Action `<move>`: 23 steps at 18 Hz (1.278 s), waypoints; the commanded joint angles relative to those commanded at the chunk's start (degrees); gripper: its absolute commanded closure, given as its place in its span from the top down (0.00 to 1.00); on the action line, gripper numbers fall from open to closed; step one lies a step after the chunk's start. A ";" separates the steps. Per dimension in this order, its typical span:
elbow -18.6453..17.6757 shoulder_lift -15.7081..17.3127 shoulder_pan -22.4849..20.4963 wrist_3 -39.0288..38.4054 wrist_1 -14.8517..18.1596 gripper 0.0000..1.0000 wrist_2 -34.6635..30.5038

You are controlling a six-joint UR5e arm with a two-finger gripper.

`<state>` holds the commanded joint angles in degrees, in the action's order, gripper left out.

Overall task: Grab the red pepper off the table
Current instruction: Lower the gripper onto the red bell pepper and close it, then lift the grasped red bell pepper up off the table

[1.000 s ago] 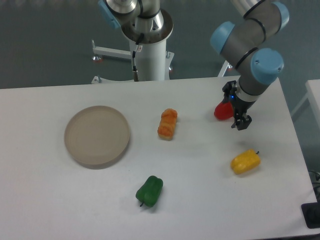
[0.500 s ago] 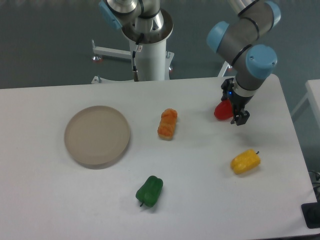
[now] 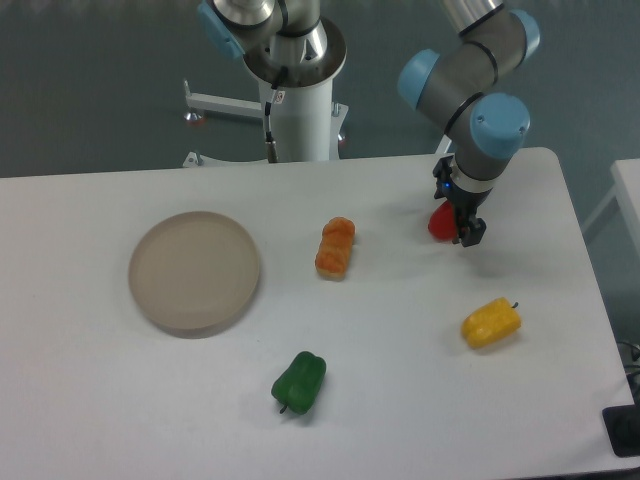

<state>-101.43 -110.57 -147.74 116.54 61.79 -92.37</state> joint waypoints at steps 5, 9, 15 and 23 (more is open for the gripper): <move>1.84 0.00 -0.09 -0.87 0.18 0.25 -0.09; 8.07 -0.09 0.70 -6.29 3.59 0.25 0.44; 18.78 -3.24 7.01 -22.28 12.72 0.23 0.53; 27.59 -7.64 10.98 -29.79 16.08 0.23 4.47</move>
<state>-73.83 -118.21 -136.76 86.75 77.87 -87.90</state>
